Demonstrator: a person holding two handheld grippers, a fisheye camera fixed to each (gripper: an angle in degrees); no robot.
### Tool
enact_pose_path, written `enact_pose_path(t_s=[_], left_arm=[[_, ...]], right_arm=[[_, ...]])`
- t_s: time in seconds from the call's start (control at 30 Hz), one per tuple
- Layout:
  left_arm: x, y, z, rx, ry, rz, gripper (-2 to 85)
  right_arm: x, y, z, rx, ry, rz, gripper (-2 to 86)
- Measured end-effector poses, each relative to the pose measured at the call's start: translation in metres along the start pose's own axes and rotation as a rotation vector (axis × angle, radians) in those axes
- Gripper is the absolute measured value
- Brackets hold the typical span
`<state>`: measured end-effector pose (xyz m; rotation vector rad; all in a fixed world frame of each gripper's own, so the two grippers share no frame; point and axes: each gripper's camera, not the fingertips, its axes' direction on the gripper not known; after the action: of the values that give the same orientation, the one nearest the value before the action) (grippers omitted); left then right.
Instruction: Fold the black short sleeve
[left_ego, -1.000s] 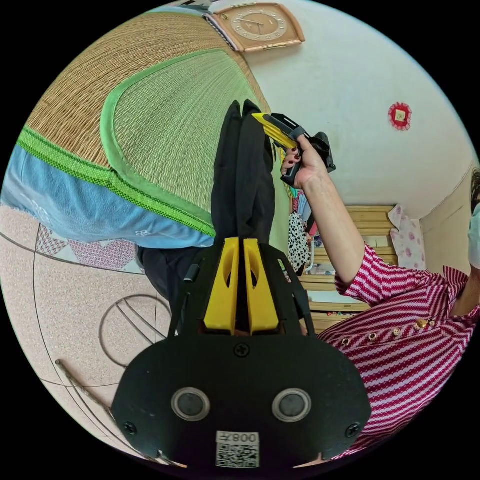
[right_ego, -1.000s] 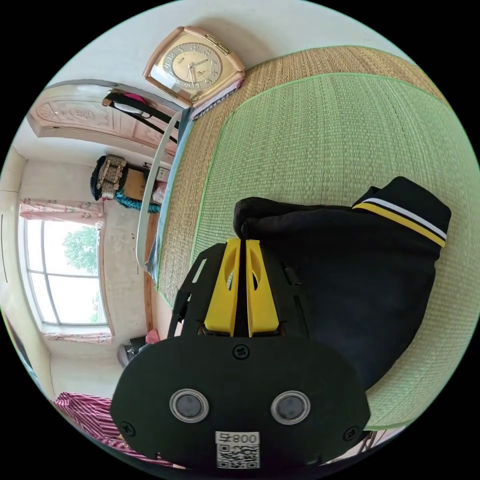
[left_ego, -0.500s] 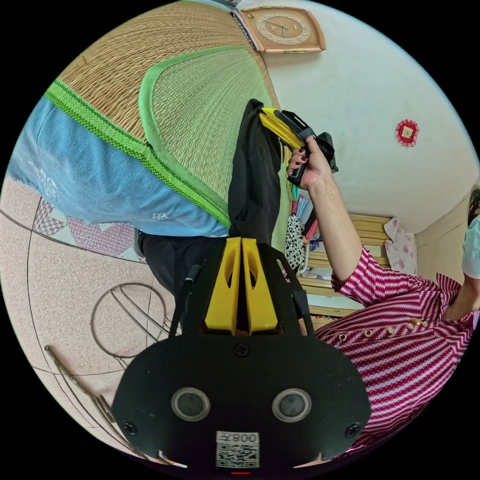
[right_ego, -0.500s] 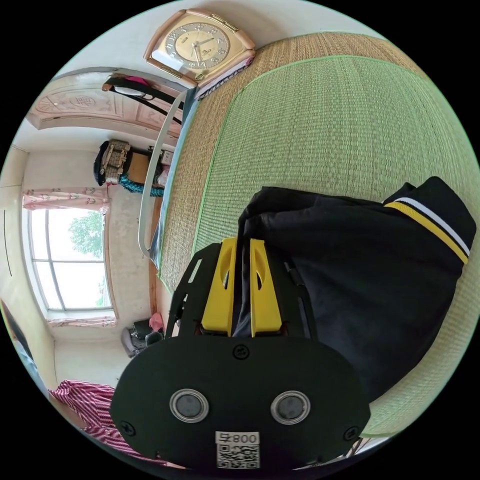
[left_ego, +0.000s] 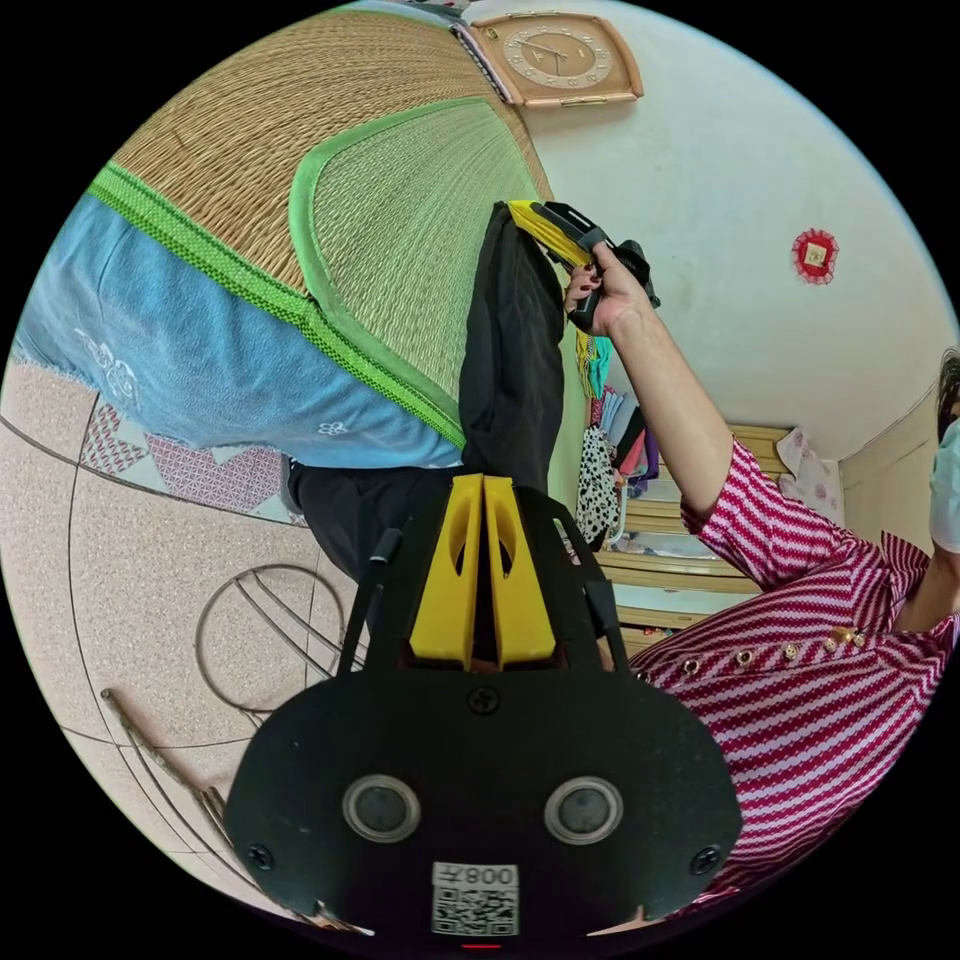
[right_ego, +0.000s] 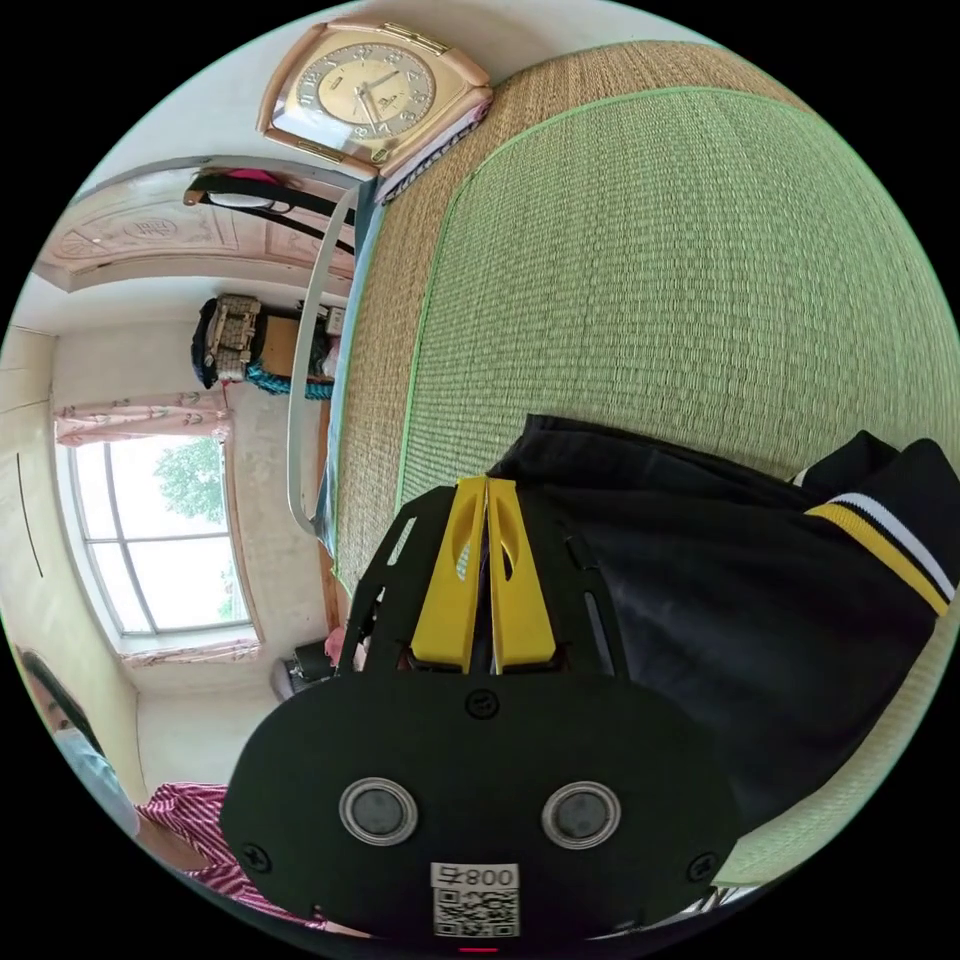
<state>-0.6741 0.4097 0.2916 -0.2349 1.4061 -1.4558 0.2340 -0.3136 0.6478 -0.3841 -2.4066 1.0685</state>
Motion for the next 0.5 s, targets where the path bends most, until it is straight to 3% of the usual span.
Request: enact_pose_path(t_s=[0.27, 0.5], left_arm=[[0.023, 0.013, -0.014, 0.027, -0.004, 0.04, 0.0], [0.035, 0.019, -0.01, 0.015, -0.021, 0.046, 0.1]], right_arm=[[-0.01, -0.012, -0.021, 0.036, 0.061, -0.064, 0.6], [0.002, -0.025, -0.001, -0.058, 0.153, -0.051, 0.2]])
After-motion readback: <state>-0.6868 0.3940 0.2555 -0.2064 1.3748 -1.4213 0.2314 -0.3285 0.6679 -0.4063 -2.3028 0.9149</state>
